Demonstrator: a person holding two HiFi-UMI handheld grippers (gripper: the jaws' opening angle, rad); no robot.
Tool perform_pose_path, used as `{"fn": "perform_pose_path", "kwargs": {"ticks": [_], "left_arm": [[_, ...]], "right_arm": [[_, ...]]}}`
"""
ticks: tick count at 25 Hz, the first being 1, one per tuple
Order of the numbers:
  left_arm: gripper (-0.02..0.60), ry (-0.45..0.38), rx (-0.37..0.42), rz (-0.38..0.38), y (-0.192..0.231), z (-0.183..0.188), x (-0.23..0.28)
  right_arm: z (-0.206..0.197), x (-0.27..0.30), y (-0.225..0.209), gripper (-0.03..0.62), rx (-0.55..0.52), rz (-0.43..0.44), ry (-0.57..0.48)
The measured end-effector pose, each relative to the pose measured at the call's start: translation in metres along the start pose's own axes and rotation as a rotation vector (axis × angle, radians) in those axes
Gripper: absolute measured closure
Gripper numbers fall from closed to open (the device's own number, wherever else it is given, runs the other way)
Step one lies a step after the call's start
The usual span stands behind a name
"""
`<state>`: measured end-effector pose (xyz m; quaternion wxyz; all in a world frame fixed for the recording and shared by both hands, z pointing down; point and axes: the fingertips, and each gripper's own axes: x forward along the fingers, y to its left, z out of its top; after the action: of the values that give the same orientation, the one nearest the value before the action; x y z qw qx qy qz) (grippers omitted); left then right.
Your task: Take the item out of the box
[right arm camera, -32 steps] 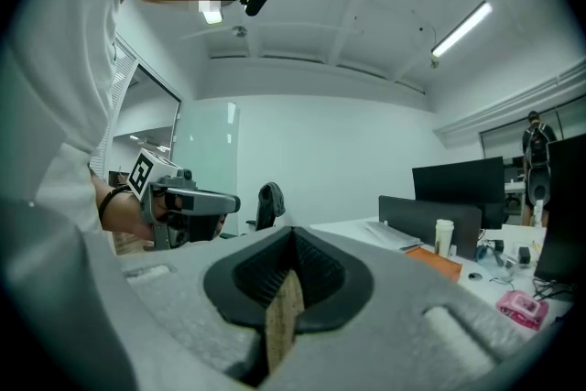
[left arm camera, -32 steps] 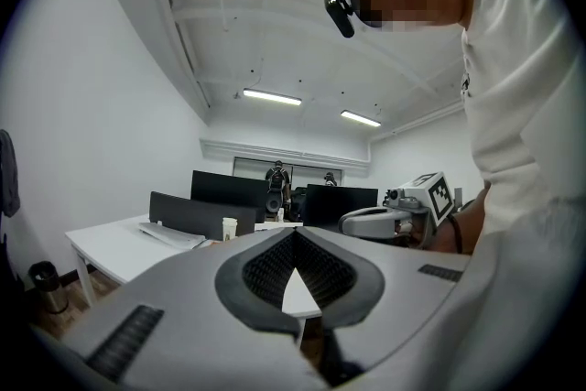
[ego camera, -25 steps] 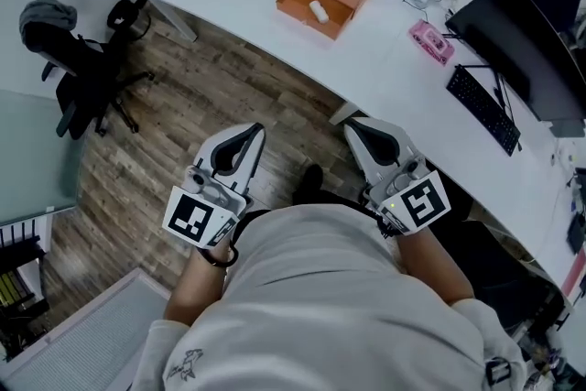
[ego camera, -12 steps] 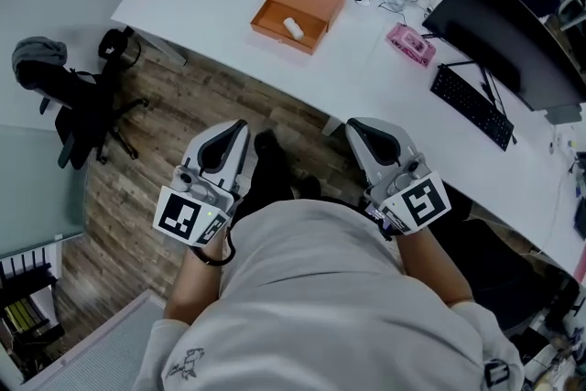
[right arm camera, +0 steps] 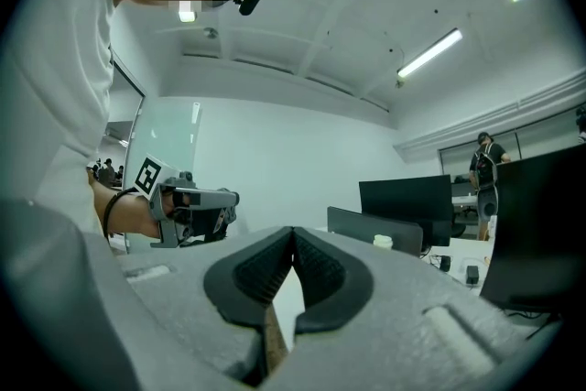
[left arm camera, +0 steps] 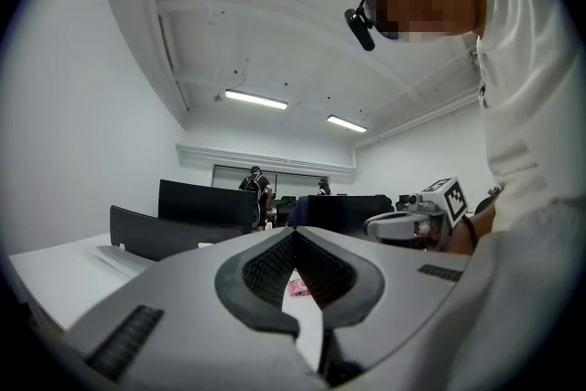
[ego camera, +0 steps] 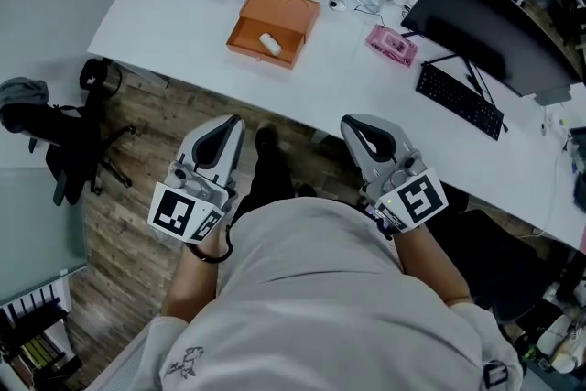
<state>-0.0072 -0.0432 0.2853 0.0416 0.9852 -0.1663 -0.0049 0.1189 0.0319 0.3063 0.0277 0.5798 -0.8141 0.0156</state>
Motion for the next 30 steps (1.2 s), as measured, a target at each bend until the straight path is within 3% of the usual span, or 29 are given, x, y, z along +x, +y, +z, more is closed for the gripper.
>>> {"fn": "perform_pose_path", "kwargs": {"ticks": [9,24,30], "left_arm": [[0.583,0.016,-0.025,-0.045,0.065,-0.013,0.042],[0.583,0.084,-0.072,-0.127,0.212,-0.02,0.11],[0.583,0.115,-0.09,-0.182,0.259,-0.03,0.139]], "right_arm": [[-0.006,0.064,-0.029,0.591,0.005,-0.018,0.036],[-0.011,0.236,-0.104,0.591,0.008,-0.065,0.12],[-0.033,0.298,-0.125,0.587,0.052,-0.075,0.209]]}}
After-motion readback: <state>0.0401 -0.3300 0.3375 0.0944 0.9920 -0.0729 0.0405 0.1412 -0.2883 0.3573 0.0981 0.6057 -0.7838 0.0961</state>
